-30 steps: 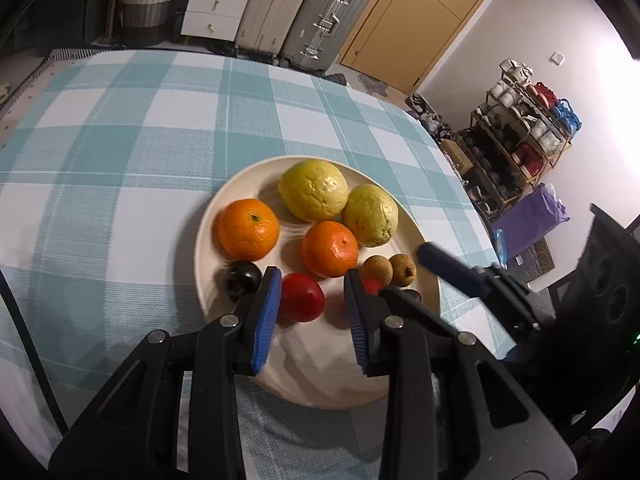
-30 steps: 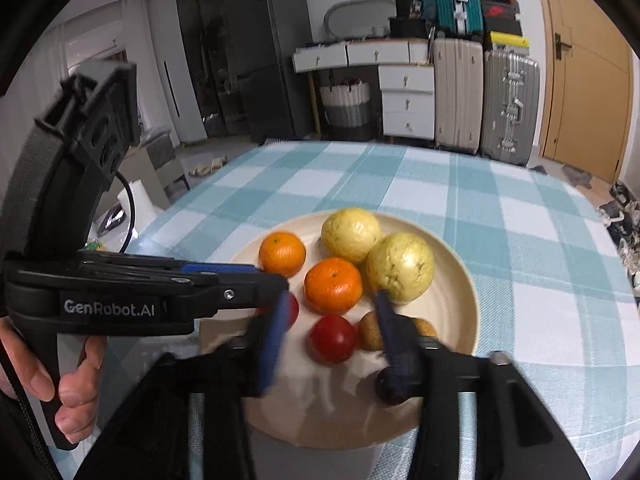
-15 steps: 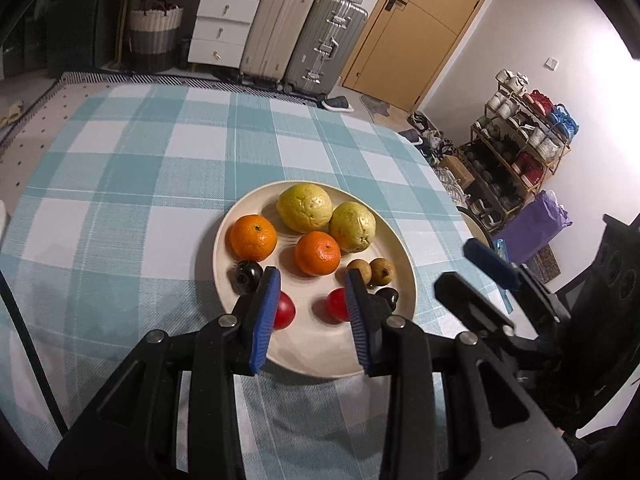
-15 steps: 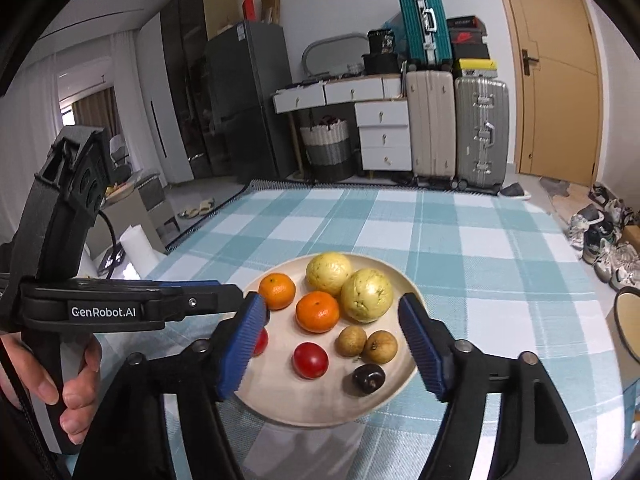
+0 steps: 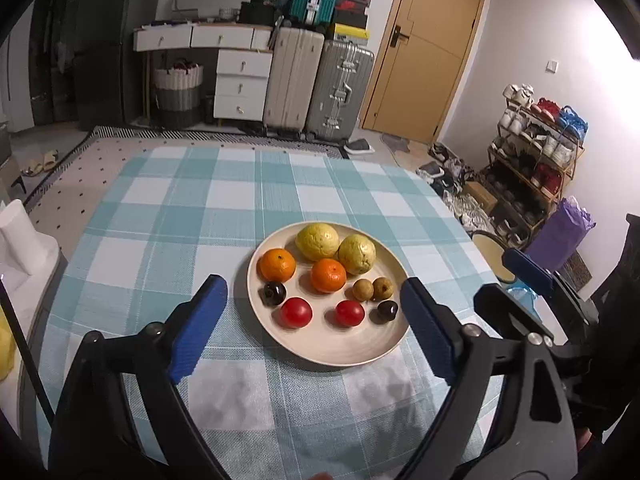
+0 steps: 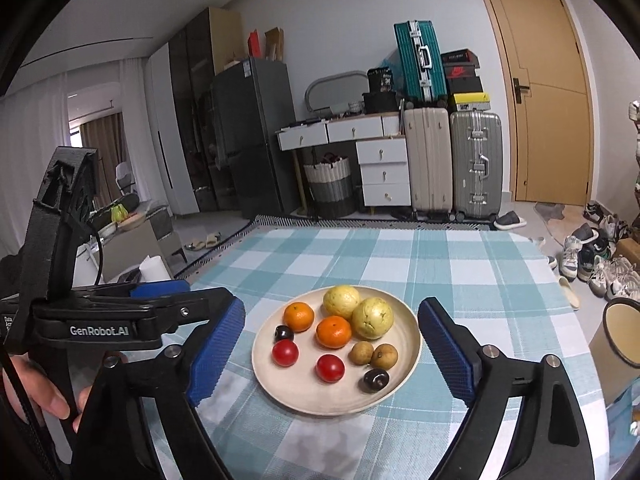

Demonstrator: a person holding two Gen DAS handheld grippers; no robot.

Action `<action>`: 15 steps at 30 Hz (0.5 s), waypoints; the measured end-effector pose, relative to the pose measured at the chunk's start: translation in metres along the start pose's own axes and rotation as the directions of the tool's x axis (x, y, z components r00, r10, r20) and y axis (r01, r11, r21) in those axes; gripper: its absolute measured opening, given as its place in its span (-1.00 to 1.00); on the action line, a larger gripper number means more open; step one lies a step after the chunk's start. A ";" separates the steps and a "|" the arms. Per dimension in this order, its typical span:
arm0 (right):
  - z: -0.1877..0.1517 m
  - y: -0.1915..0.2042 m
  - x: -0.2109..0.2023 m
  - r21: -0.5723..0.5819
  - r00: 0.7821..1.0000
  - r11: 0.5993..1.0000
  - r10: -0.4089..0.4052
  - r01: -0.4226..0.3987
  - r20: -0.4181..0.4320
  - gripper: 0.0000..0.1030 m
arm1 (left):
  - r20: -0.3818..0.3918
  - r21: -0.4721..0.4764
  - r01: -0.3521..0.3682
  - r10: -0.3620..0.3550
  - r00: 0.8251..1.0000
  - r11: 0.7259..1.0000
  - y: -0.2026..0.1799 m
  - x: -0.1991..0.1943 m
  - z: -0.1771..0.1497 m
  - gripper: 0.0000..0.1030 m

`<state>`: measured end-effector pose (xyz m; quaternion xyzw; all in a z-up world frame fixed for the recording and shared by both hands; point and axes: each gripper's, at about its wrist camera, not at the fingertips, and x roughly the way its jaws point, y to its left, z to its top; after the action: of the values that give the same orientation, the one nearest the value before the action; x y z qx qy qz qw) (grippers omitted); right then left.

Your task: Organize fruits

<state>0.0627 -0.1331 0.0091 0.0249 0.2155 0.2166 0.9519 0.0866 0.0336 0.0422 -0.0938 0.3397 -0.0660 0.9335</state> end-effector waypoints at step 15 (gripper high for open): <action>-0.001 0.004 -0.048 0.023 0.994 0.999 -0.030 0.028 0.108 0.99 | 0.185 0.045 -0.115 0.105 0.977 0.992 -0.012 -0.055 -0.018 0.98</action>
<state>0.0222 -0.1501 0.0279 0.0437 0.1660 0.1986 0.9649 0.0323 0.0301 0.0651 -0.0547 0.2557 -0.0147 0.9651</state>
